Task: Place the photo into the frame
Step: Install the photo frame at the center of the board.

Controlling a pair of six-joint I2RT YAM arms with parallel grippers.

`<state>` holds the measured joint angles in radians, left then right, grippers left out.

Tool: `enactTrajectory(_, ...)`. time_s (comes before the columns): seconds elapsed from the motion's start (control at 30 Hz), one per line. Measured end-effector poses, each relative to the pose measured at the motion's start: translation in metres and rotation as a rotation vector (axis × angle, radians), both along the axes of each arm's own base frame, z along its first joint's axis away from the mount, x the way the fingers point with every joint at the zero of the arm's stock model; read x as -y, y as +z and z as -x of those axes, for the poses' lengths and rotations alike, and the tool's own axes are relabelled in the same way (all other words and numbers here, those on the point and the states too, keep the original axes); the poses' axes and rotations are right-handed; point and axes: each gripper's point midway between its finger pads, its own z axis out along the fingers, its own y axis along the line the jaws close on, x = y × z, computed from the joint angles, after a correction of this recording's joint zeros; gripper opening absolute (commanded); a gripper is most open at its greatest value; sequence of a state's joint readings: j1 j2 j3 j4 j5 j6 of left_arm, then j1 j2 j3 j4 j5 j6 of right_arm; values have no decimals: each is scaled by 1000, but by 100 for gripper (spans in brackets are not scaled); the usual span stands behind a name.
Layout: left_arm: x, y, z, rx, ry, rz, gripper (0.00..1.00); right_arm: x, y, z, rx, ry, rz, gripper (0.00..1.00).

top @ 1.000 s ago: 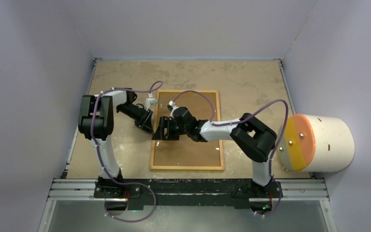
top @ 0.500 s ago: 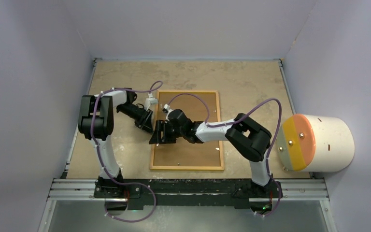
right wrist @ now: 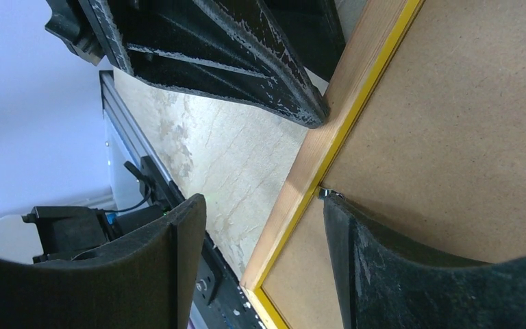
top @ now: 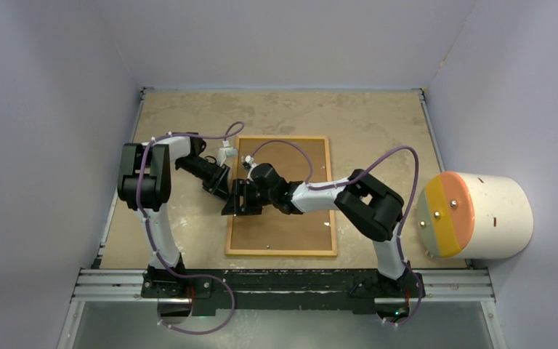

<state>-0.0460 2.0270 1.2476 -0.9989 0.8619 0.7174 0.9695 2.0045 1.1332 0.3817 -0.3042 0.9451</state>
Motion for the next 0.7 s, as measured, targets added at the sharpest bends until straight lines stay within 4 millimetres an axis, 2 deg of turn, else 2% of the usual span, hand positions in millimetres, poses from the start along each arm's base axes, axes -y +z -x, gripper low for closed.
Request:
enactTrajectory(0.3,0,0,0,3,0,-1,29,0,0,-3,7,-19,3,66)
enactTrajectory(0.43,-1,0,0,5,2,-1,30,2,4,-8,10,-30,-2,72)
enactTrajectory(0.57,-7,2,-6,5,28,4,34,20,25,-36,49,-79,-10,75)
enactTrajectory(0.7,-26,6,-41,48,108,7,38,41,66,-80,121,-157,-61,75)
